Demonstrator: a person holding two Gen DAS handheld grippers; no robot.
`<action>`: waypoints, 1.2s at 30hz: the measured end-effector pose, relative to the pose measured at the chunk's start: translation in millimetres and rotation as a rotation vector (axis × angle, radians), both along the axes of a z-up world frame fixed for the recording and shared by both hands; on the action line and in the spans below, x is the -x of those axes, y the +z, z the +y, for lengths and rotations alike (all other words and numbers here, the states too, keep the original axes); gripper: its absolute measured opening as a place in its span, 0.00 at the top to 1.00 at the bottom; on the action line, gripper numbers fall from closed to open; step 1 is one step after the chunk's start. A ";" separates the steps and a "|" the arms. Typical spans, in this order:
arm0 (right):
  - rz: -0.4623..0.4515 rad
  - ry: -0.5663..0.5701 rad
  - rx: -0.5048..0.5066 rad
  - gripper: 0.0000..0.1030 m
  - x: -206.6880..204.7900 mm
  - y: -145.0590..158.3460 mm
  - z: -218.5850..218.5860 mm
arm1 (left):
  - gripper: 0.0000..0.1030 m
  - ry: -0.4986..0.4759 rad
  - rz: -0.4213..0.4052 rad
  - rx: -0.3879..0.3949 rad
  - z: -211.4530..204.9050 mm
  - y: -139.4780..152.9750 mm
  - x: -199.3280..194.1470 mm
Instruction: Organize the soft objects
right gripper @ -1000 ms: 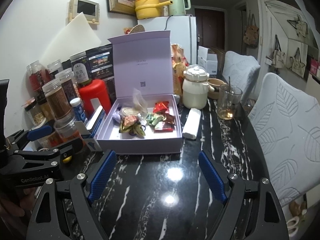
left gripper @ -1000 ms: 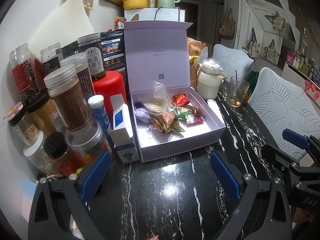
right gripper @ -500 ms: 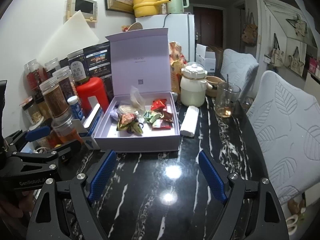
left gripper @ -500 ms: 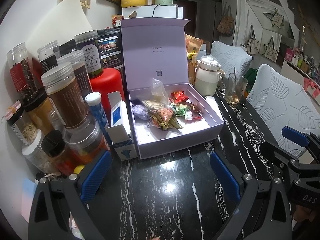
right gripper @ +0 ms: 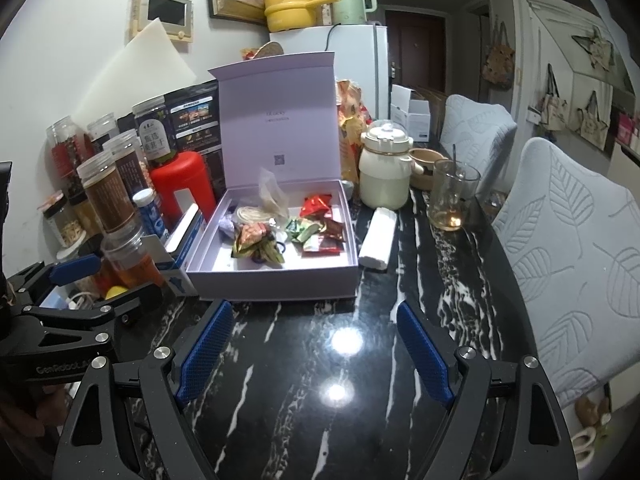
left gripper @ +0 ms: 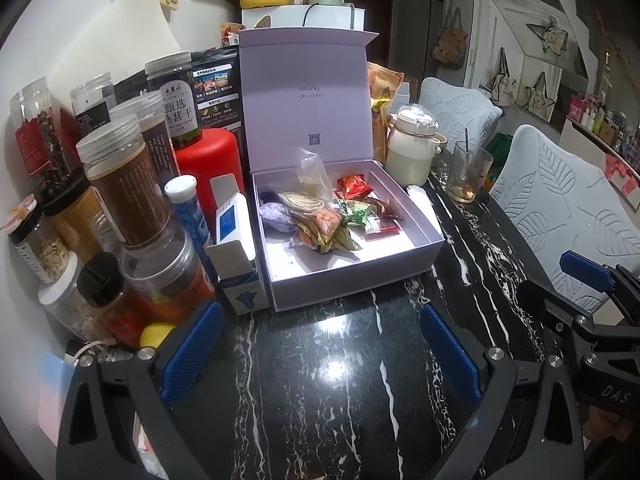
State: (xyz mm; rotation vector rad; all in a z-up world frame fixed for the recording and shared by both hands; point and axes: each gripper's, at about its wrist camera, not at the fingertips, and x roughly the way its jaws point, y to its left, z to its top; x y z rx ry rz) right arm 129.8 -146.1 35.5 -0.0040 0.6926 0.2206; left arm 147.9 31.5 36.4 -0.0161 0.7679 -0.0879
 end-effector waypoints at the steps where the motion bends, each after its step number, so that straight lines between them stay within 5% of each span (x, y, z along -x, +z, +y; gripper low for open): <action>1: 0.001 0.000 0.000 0.17 -0.4 -0.1 -0.4 | 0.02 -0.001 0.002 0.002 0.1 -0.4 -0.1; 36: 0.021 -0.028 -0.007 0.17 -4.8 -5.8 -8.6 | 0.02 0.012 0.023 0.062 5.7 -5.4 -7.5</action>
